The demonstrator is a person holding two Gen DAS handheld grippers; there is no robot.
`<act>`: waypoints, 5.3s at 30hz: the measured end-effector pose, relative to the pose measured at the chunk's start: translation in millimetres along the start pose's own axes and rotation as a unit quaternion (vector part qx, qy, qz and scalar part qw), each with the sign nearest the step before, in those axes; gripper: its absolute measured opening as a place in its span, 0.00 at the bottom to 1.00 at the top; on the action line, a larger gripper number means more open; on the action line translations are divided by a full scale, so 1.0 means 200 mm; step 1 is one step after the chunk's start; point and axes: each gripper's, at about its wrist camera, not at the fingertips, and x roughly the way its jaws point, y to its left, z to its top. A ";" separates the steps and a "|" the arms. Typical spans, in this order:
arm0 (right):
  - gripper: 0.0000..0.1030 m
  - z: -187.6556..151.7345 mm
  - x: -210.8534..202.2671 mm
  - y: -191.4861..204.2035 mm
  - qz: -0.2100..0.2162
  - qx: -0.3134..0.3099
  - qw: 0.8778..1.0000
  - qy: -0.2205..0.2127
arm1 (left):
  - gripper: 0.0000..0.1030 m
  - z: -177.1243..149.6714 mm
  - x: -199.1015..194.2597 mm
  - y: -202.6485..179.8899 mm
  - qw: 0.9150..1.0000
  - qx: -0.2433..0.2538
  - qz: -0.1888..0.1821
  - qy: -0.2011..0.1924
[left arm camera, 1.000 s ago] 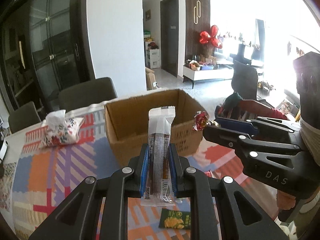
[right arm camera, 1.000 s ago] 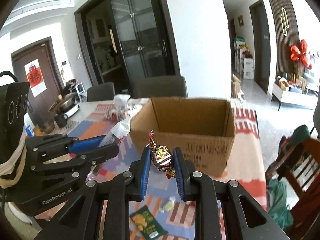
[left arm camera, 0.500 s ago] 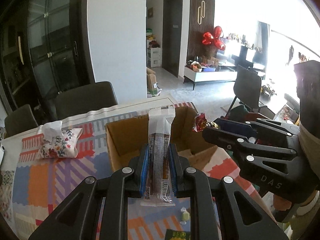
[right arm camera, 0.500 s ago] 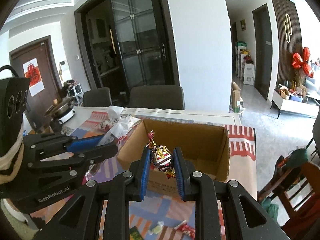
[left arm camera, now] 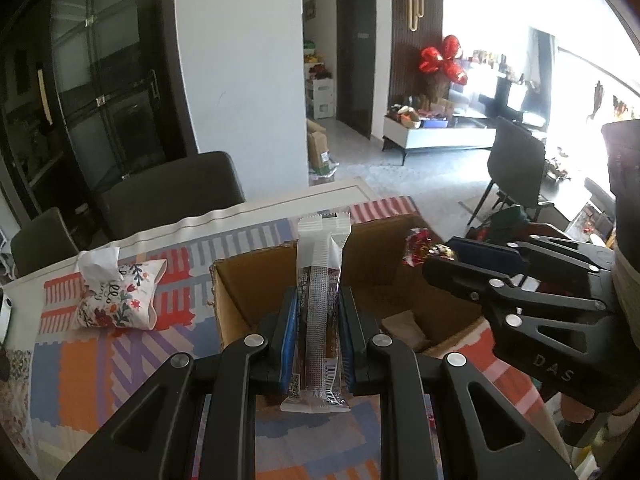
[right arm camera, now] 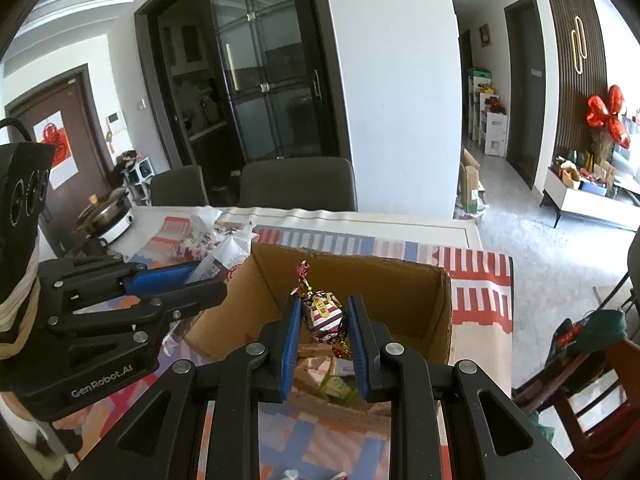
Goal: Organize snacks
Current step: 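Carry both snacks into the cardboard box and open both tools, then move both open tools back to the remaining snacks, then close the left tool on the pale green candy while the right tool grasps the red packet, then carry both snacks into the cardboard box and open both tools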
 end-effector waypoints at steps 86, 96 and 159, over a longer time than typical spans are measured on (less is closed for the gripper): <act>0.46 -0.96 0.26 -0.02 -0.012 -0.137 0.971 0.196 | 0.33 -0.92 0.35 -0.45 0.985 -0.012 -0.041 0.166; 0.23 -0.97 0.27 -0.04 0.003 -0.081 0.978 0.194 | 0.18 -0.94 0.35 -0.42 0.985 -0.028 -0.047 0.162; 0.23 -0.19 -0.39 0.23 0.007 -0.025 0.998 -0.059 | 0.18 -0.23 -0.49 -0.14 0.996 -0.020 0.011 -0.082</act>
